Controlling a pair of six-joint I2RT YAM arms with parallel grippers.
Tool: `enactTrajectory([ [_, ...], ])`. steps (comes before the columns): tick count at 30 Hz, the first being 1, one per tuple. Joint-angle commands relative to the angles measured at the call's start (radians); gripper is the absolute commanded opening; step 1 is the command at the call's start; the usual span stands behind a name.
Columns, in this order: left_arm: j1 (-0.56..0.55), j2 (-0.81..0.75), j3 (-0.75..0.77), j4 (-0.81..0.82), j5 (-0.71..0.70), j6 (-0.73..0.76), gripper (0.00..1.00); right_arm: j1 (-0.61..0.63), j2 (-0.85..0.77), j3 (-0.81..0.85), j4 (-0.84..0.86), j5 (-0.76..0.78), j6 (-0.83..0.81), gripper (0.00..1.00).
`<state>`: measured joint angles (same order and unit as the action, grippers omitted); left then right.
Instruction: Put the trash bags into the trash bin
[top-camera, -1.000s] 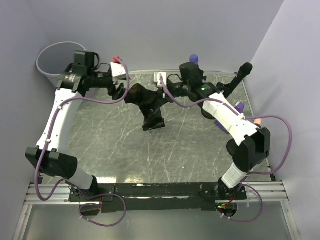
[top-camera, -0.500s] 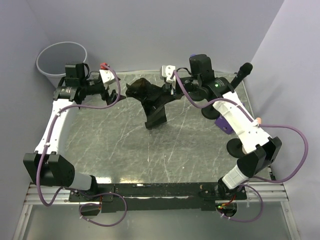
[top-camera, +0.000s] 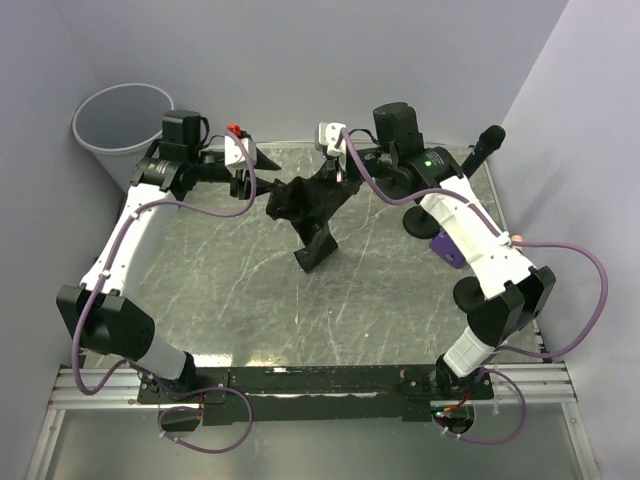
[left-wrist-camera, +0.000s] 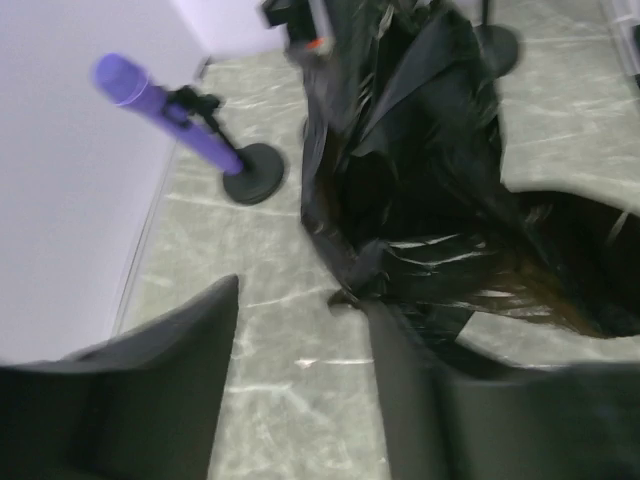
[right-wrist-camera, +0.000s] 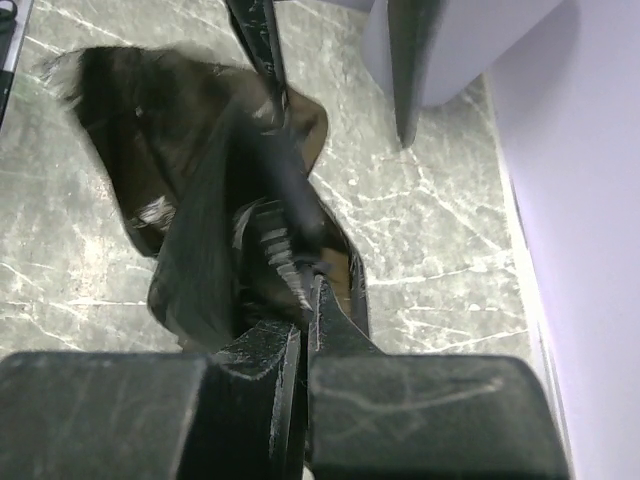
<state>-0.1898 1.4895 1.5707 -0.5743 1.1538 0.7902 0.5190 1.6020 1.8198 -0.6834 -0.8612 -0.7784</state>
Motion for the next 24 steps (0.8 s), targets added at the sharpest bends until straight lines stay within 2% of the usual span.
enactTrajectory([
  [1, -0.019, 0.046, 0.101, -0.155, 0.09, 0.092, 0.42, 0.001, 0.009, 0.029, 0.039, 0.002, 0.045, 0.0],
  [3, -0.017, 0.075, 0.146, -0.243, 0.081, 0.13, 0.23, -0.011, 0.007, 0.018, 0.057, 0.005, 0.074, 0.0],
  [4, -0.016, 0.092, 0.175, -0.312, 0.07, 0.173, 0.06, -0.025, 0.006, 0.013, 0.07, 0.001, 0.1, 0.0],
  [5, -0.013, 0.106, 0.199, -0.372, 0.063, 0.223, 0.01, -0.039, 0.004, 0.01, 0.079, -0.007, 0.123, 0.0],
  [8, 0.019, 0.123, 0.23, -0.473, 0.035, 0.274, 0.01, -0.092, -0.01, 0.0, 0.087, -0.024, 0.168, 0.0],
  [15, 0.17, 0.063, 0.134, -0.345, -0.052, 0.192, 0.01, -0.195, -0.068, -0.072, 0.087, -0.029, 0.191, 0.0],
  [20, 0.246, 0.081, 0.147, -0.366, -0.088, 0.216, 0.01, -0.263, -0.099, -0.111, 0.094, -0.039, 0.22, 0.0],
  [22, 0.248, 0.086, 0.149, -0.367, -0.069, 0.22, 0.01, -0.272, -0.108, -0.111, 0.073, -0.061, 0.193, 0.0],
  [23, 0.239, 0.083, 0.144, -0.361, -0.048, 0.227, 0.16, -0.272, -0.111, -0.108, 0.062, -0.071, 0.176, 0.0],
  [24, 0.215, 0.075, 0.129, -0.302, -0.039, 0.172, 0.42, -0.271, -0.111, -0.103, 0.053, -0.088, 0.169, 0.0],
])
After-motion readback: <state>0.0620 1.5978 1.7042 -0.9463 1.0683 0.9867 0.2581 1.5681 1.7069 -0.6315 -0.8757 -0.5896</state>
